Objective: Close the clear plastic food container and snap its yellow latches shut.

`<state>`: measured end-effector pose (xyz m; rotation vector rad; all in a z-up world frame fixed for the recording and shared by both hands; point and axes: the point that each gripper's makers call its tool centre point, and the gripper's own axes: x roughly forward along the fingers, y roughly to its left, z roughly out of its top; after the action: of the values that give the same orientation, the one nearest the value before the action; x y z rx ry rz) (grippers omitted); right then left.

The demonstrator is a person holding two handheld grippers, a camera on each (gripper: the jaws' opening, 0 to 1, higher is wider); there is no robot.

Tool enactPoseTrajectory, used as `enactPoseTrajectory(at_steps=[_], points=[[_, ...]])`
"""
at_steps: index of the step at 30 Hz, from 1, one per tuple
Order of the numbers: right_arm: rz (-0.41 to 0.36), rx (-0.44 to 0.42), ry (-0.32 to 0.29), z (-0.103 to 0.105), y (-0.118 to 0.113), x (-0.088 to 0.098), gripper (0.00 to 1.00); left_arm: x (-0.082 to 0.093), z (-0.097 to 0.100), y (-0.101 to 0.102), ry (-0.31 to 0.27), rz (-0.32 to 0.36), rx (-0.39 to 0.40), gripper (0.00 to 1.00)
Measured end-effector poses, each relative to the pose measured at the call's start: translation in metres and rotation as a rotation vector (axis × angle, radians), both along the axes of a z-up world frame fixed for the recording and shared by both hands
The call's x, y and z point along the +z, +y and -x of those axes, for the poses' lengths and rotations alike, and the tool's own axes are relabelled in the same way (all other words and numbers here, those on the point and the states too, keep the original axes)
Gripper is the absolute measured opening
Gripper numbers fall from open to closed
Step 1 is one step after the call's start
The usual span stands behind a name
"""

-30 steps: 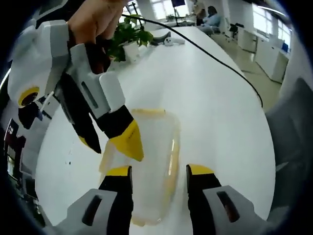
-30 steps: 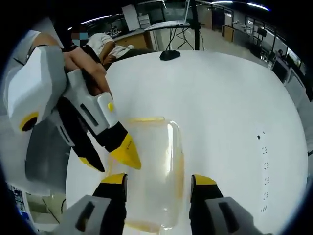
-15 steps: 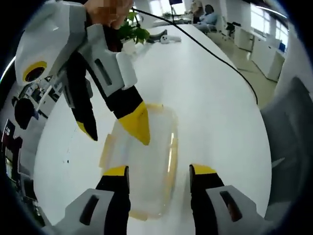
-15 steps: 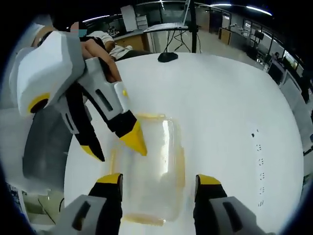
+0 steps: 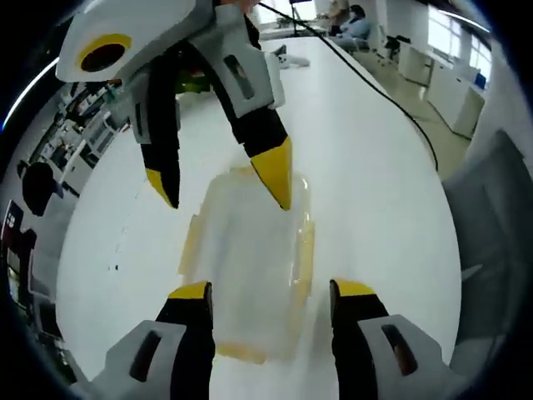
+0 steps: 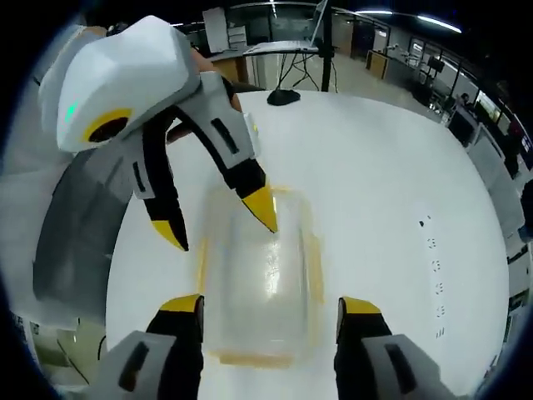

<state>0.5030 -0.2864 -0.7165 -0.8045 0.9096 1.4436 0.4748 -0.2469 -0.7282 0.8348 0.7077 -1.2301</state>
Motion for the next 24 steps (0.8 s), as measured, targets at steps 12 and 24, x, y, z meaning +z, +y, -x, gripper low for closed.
enactPoseTrajectory(at_steps=[12,24], points=[[-0.003,-0.013,-0.035,0.010,-0.002,-0.001,0.69,0.003,-0.011,0.007,-0.006,-0.023,-0.001,0.61],[0.011,-0.025,-0.067,0.014,-0.013,-0.005,0.74,-0.006,-0.019,0.012,0.006,-0.065,-0.028,0.66]])
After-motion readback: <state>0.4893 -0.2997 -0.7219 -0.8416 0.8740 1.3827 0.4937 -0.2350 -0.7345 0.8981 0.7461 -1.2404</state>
